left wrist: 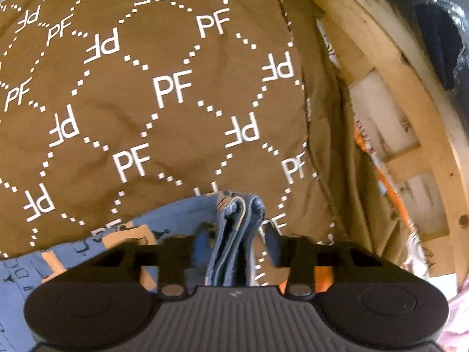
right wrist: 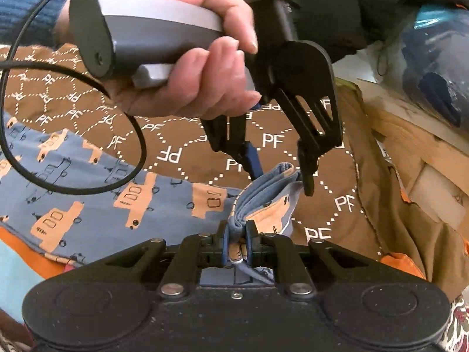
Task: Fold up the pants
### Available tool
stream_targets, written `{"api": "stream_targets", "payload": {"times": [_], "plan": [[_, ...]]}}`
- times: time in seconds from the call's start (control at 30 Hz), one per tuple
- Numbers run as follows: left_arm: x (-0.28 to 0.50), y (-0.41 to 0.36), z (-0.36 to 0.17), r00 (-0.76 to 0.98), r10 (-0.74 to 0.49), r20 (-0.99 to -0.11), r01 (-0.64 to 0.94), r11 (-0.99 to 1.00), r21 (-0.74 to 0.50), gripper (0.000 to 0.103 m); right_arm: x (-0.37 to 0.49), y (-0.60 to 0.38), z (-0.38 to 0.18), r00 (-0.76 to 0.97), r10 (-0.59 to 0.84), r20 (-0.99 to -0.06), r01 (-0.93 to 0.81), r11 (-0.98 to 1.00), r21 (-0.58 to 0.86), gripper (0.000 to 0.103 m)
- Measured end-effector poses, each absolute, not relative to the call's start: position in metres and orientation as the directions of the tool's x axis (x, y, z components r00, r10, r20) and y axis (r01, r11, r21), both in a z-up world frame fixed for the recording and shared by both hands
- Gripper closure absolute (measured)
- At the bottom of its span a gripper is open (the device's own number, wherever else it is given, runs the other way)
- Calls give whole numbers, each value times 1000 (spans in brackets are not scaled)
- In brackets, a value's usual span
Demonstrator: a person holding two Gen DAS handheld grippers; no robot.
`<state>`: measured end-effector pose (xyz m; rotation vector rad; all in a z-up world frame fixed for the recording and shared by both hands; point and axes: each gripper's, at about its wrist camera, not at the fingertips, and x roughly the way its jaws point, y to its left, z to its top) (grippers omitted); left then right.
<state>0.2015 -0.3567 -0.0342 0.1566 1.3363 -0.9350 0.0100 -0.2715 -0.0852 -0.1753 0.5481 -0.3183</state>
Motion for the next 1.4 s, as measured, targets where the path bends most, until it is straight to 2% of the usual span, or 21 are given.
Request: {"api": "stream_targets", "payload": {"times": [0.1,0.13,0.23,0.27,0.43,0.5,0.53,0.77,1.1,1.4], "plan": [[202,-352,-41,-26,-460,-888,638,676,-369,92,10,-271,-84,802,-355,-481,260,932,-253,89],[203,-348,-43,-33,-467,-884,623,682,-384,93,9,-271,-84,800,-369,-474,272,926,-262,84],[211,-335,-49,-67,-499,-864,553,702,-449,93,9,-269,-83,792,-401,-460,293,911,-289,60],[212,-332,-50,-72,-504,-861,539,706,-458,93,9,-269,-84,788,-407,-462,296,908,-296,59],[217,-313,-52,-89,-524,-847,486,720,-496,93,13,-266,-87,771,-423,-477,288,899,-331,60],[216,-308,-50,-87,-532,-842,476,721,-504,93,13,-265,-88,774,-414,-479,271,900,-340,75],[216,-303,-48,-82,-537,-840,472,721,-507,93,13,-263,-88,778,-410,-476,265,901,-344,89],[211,-271,-37,-32,-556,-831,473,724,-502,93,5,-238,-80,834,-343,-433,159,899,-407,89],[209,-177,-32,83,-533,-842,470,766,-438,93,19,-187,-64,841,-120,-528,-41,958,-284,90],[205,-125,-70,174,-554,-814,473,772,-424,93,47,-154,-95,772,-10,-636,-144,971,-190,90]]}}
